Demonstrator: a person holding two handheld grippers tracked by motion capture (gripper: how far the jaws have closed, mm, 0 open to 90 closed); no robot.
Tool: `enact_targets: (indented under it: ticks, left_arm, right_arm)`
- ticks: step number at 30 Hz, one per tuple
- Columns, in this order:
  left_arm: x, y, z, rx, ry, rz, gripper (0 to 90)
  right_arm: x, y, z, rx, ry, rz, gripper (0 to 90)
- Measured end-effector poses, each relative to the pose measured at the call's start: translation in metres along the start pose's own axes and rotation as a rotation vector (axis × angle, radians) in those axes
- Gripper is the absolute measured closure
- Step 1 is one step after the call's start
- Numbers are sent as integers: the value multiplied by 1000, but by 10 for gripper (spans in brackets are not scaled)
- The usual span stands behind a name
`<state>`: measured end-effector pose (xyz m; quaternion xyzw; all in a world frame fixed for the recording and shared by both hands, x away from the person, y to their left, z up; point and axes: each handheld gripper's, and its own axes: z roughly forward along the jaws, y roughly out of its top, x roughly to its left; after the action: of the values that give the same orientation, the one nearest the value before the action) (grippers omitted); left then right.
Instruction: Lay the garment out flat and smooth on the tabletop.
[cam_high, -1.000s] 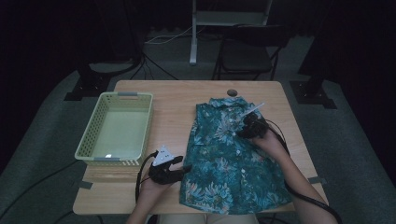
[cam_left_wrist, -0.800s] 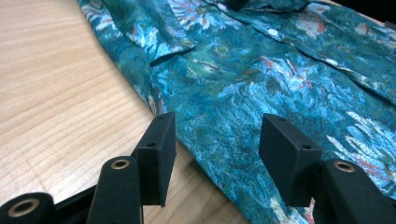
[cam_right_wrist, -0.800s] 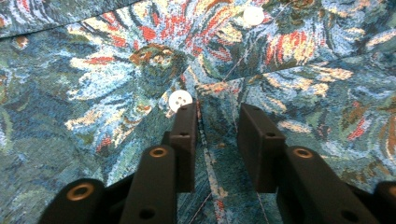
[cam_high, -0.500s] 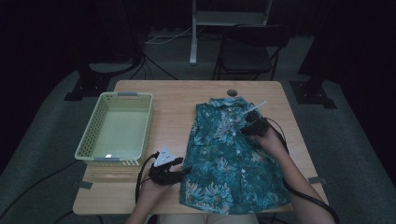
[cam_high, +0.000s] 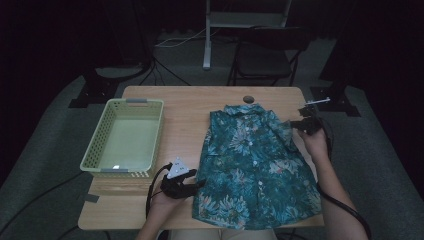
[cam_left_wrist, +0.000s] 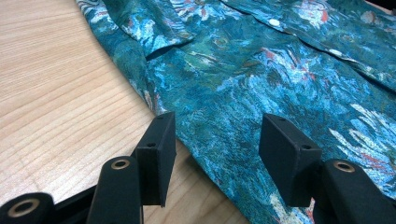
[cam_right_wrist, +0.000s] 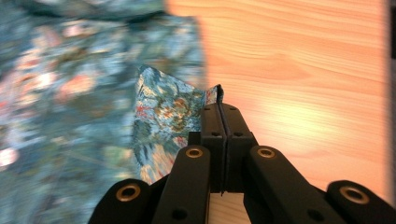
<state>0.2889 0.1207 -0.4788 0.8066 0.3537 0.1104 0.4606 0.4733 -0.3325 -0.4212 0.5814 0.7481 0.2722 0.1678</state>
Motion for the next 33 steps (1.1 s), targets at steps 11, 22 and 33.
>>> enact_targets:
  ticks: [11, 22, 33]
  left_arm:
    - [0, 0, 0, 1, 3, 1, 474]
    - [0, 0, 0, -2, 6, -7, 474]
    - [3, 4, 0, -4, -12, -34, 430]
  right_arm:
    - [-52, -4, -9, 14, -270, 71, 685]
    - [-72, -30, 1, 27, -119, 248, 203]
    - [-39, -67, -12, -179, 39, 170, 134]
